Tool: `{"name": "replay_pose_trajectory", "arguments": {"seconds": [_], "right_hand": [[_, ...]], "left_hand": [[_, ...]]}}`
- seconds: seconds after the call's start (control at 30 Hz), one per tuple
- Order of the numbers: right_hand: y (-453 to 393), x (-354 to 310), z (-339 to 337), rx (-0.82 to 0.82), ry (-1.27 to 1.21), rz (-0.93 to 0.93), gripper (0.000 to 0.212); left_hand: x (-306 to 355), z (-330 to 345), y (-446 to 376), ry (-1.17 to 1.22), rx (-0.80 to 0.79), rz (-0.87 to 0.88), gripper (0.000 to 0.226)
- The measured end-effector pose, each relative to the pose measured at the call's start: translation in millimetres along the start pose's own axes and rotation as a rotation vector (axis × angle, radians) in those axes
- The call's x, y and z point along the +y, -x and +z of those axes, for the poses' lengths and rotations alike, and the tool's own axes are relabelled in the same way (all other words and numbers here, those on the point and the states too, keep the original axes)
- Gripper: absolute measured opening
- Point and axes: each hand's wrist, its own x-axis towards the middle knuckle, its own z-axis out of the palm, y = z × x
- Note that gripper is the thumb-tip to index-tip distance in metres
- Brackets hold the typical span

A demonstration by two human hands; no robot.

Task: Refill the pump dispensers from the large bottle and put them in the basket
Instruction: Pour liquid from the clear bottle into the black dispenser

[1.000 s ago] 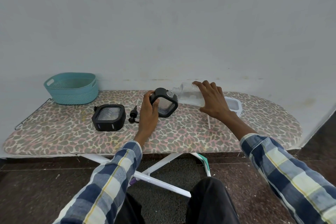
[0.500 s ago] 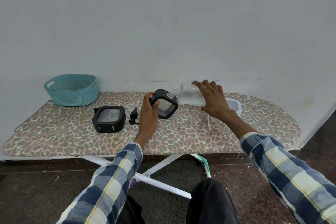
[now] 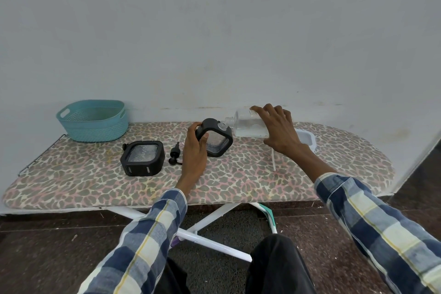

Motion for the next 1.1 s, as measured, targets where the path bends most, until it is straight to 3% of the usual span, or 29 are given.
{"name": "replay_pose_trajectory", "arguments": {"seconds": [1.1], "right_hand": [[-5.7, 1.0, -4.2, 0.004, 0.050, -0.030, 0.111]], "left_hand": [[-0.2, -1.2, 0.6, -0.009, 0.001, 0.003, 0.038]]}}
